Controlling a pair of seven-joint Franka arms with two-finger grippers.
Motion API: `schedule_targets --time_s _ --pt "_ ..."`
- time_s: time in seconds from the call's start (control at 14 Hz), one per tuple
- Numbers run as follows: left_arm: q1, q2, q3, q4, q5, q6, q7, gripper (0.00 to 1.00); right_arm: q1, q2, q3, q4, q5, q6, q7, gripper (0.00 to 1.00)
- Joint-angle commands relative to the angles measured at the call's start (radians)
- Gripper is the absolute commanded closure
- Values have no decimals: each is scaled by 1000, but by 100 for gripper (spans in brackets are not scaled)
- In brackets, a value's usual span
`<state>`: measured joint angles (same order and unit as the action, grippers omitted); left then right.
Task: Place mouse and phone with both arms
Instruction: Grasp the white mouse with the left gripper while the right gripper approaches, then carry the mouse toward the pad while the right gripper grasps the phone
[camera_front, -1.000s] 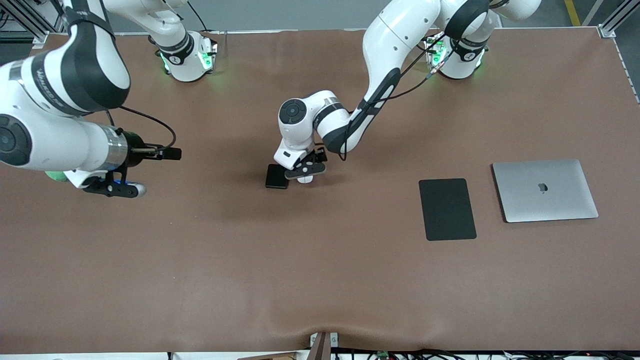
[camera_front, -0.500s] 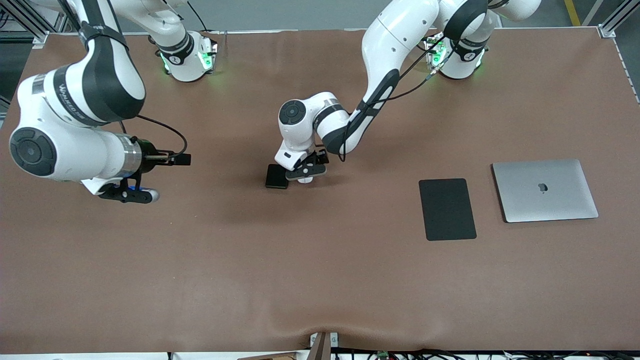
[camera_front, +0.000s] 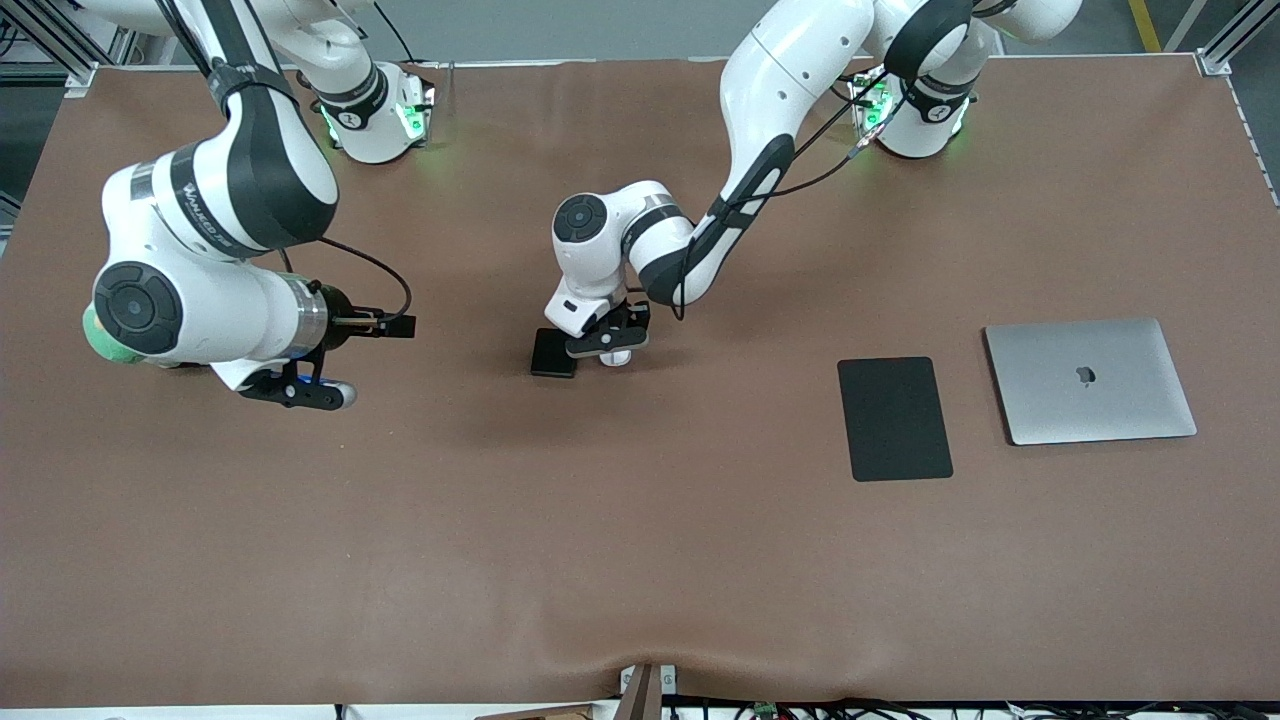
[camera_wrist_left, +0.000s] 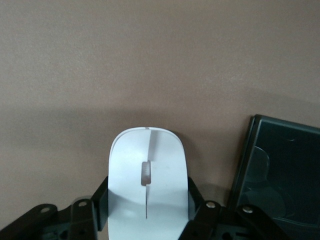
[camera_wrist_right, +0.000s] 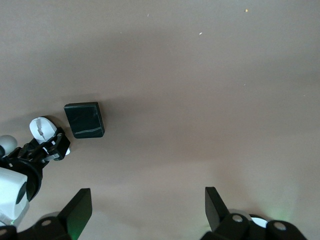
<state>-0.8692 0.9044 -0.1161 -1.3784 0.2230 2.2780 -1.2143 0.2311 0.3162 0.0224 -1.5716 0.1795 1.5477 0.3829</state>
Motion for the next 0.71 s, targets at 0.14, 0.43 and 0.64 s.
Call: schedule_targets --time_s 0.14,0.43,0.64 --pt "25 -50 7 12 30 -23 -37 65 40 -9 -6 -25 21 43 79 0" --pt "93 -145 0 7 27 -159 2 67 62 -12 -4 -94 21 115 97 0" --pt "197 -243 -30 4 7 -242 53 67 71 -17 -4 -149 24 170 99 0"
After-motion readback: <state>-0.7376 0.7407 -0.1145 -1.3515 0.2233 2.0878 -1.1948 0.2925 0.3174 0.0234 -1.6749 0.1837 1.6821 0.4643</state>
